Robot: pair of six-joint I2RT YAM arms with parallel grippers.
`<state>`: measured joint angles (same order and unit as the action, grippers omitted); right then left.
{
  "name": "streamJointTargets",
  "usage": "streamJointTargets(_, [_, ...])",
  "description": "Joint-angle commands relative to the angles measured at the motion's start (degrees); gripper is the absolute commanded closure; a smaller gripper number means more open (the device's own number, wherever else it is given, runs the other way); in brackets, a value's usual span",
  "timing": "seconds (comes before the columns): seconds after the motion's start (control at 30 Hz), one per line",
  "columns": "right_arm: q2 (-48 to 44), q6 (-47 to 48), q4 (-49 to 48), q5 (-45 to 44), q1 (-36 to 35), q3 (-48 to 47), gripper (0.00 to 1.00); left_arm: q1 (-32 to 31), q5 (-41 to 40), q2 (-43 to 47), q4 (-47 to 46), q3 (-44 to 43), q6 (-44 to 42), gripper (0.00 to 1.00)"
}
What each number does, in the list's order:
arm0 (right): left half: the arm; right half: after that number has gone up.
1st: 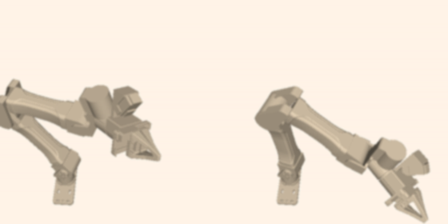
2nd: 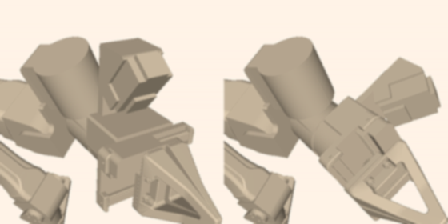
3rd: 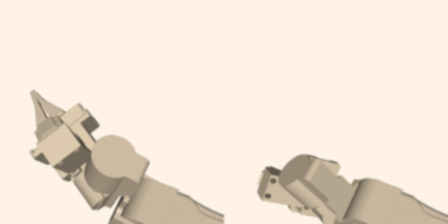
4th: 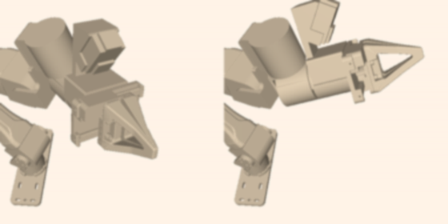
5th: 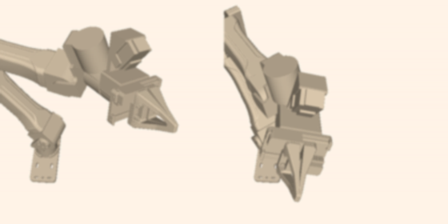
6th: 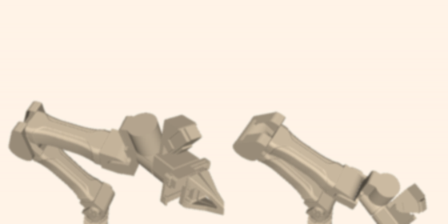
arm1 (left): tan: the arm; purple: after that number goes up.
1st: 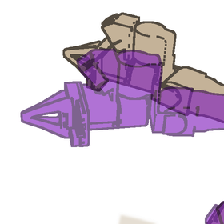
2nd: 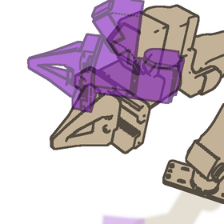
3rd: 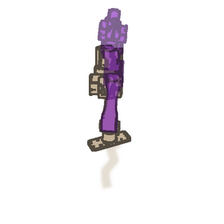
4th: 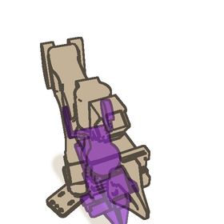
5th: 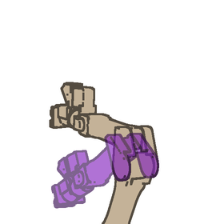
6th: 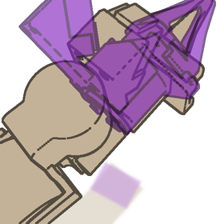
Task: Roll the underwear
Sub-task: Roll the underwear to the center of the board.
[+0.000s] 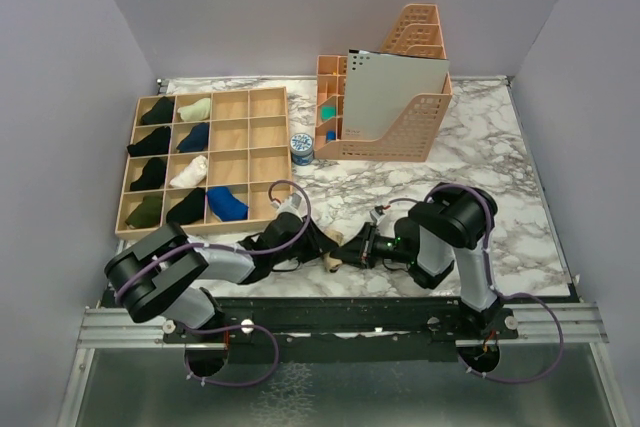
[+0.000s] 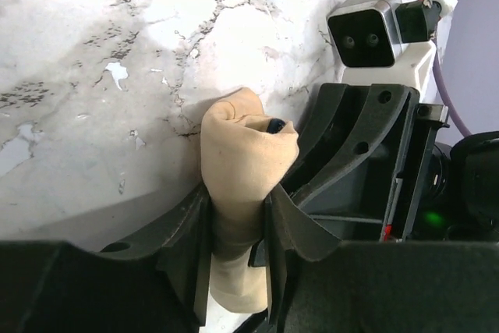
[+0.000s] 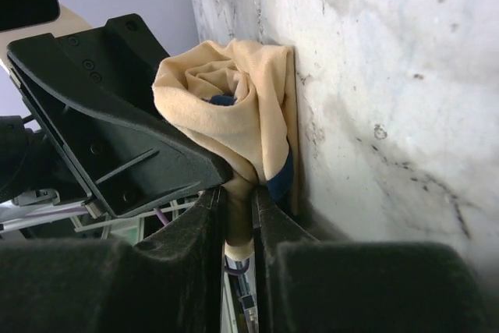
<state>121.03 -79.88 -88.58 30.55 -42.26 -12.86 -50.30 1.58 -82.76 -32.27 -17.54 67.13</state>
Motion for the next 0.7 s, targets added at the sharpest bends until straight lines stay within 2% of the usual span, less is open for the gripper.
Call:
streamJointTargets(0.0, [5.2,6.1,-10.6,-2.5,0.3,7.7,0.78,-1.1,-1.8,-3.3,7.8,-0.4,-4.1,0.72])
streamJointTargets(0.1, [-2.7,12.3,-2.1,-2.5,0.4,8.3,0.69,-1.2,-4.0,-1.4,14.6,-2.6,-5.1,0.75])
streamJointTargets(0.2, [-14.3,21.0,16.7,-3.7,0.3,7.1,0.61,-1.1,-6.9,0.4,23.5,-7.0,-6.5,0.77])
streamJointTargets(0.3, [-27.1,29.1,37.2,-7.3,0.3,4.6,0.54,-1.0,-8.0,1.9,27.0,-8.1,-6.6,0.77])
streamJointTargets(0.43, [-41.1,38.0,60.4,-13.6,0.0,-0.7,0.52,-0.9,-8.6,3.0,30.0,-9.2,-5.7,0.78])
streamJointTargets(0.53, [-48.8,41.4,70.6,-18.0,0.0,-3.0,0.52,-0.8,-8.4,3.5,30.4,-9.6,-6.4,0.79])
streamJointTargets(0.67, [-55.3,43.6,79.7,-21.9,0.0,-5.5,0.52,-0.8,-7.4,5.2,30.8,-11.6,-10.2,0.94])
